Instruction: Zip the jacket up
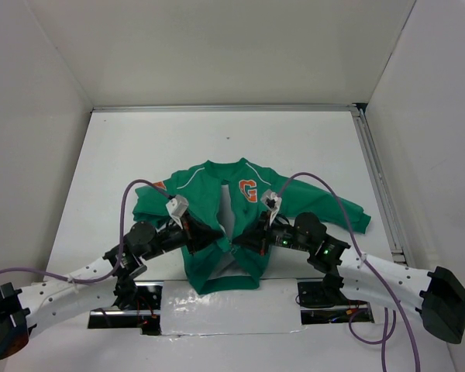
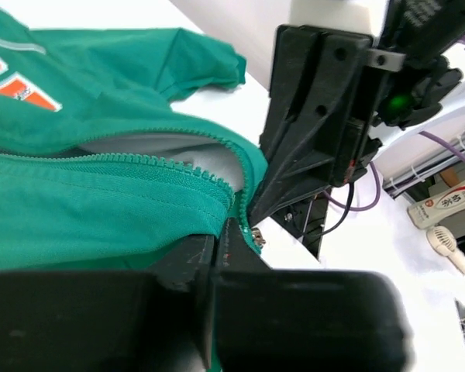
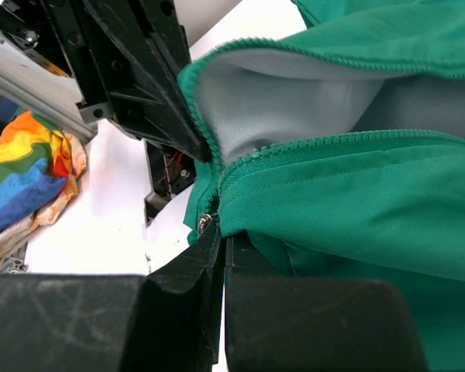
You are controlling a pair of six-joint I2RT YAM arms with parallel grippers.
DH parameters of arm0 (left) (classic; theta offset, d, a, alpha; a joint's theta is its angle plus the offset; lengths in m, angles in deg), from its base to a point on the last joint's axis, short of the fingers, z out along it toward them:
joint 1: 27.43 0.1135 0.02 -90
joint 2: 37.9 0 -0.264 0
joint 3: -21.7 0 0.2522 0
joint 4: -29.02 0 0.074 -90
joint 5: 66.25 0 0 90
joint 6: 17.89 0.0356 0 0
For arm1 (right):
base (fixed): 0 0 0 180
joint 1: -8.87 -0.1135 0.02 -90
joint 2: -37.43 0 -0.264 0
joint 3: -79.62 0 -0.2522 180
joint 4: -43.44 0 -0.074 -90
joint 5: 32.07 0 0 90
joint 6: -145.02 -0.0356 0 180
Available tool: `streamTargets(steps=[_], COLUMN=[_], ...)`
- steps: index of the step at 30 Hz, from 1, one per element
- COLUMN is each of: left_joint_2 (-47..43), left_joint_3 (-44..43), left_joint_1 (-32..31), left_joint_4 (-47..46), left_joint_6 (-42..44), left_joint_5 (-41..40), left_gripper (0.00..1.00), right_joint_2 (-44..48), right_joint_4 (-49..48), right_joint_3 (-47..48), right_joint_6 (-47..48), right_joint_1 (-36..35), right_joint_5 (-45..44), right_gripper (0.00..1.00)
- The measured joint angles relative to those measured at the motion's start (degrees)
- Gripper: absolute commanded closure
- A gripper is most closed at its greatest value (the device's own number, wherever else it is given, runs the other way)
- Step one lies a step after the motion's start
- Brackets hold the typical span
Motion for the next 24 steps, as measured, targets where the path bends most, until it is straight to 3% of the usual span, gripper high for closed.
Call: streamTargets(steps=[1,2,5,16,24], left_joint_2=[0.5,0.9,2.4,2.8,3.1], left_joint_3=[-0.2,-0.5,-2.1,-3.1,-3.1], left_joint_1=[0.0,0.0,0.0,0.0,0.0], left_joint_4=[0.3,0.9,3.1,6.2,7.0], left_joint_6=[0.0,-0.1,-1.2,-1.7,-2.9], left_joint_5=[0.0,-0.1,0.2,2.2,4.5], left_gripper=[0.76,0.56,0.36,0.31,0.40], right_joint_2=[-0.1,-0.3,-1.2,-1.2,-1.2], right_joint_4=[0.0,-0.1,-0.4,-1.4,-3.7], right_joint_3=[0.0,0.0,0.0,0.0,-0.3], right_joint_6=[-0.1,-0.2,-0.4,-2.0,-3.9], right_joint_1=[0.0,0.0,0.0,0.0,0.0], right_joint_5=[0.0,0.0,-0.2,-2.5,-3.4], right_gripper=[1.00,1.00,1.00,1.00,1.00])
